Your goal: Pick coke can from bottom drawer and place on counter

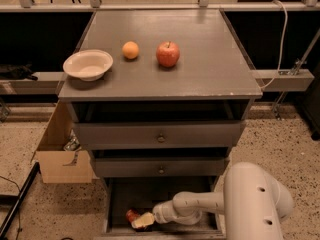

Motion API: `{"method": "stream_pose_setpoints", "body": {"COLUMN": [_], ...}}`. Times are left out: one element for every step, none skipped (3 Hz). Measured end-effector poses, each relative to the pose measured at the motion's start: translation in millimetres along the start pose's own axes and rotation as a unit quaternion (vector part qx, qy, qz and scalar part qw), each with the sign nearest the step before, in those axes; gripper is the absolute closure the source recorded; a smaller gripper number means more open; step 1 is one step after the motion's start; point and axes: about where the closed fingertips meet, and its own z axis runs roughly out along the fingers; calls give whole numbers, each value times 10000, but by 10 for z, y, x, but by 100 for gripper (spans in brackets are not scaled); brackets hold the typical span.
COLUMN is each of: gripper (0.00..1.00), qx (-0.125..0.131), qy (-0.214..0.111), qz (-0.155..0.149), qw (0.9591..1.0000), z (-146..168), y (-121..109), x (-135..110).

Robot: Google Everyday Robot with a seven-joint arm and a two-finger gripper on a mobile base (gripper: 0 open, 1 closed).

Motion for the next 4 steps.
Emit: {"method": "stream_pose_setpoints", "body": {"gripper": [0, 0, 0, 0], "qx": [199, 470, 444, 405], "qy": [110, 92, 96, 145], "qz": [-17, -15, 22, 201], "qw": [9997, 9988, 9990, 9989], "z": [136, 228, 239, 279], "y": [58, 47, 35, -45], "x": [-83, -147, -114, 70]}}
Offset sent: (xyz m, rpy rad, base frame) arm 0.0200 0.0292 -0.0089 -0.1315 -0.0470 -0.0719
